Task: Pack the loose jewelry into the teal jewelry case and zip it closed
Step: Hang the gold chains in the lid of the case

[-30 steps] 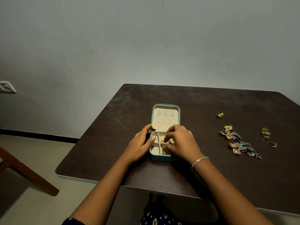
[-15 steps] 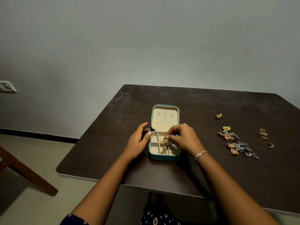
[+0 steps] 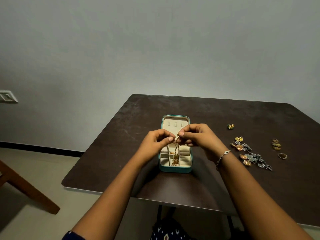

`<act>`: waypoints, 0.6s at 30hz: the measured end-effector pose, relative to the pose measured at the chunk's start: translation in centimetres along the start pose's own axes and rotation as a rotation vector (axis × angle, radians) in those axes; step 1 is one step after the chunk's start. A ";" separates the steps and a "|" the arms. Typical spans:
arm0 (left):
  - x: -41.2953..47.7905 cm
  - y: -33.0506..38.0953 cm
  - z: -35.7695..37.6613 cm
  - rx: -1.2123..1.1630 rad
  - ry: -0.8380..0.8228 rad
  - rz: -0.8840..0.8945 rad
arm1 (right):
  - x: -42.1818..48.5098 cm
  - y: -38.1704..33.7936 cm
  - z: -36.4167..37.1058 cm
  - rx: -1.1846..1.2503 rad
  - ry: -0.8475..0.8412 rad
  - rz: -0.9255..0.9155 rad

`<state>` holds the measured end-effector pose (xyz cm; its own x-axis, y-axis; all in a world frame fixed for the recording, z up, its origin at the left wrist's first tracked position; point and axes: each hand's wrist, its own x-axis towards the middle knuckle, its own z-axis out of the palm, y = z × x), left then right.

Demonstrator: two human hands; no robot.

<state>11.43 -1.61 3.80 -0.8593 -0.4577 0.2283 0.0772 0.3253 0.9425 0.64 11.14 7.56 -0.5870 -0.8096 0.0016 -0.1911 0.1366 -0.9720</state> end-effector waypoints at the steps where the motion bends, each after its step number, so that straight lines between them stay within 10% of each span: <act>1: 0.0 0.1 0.1 -0.031 -0.016 -0.002 | 0.0 -0.2 0.0 -0.006 0.003 -0.004; 18: -0.7 1.9 0.6 -0.099 -0.030 -0.053 | -0.7 -3.2 -0.9 0.074 0.051 -0.049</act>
<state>11.89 -0.15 5.24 -0.8782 -0.4463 0.1718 0.0798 0.2175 0.9728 0.93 11.76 10.92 -0.6182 -0.7838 0.0595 -0.1632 0.0540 -0.9851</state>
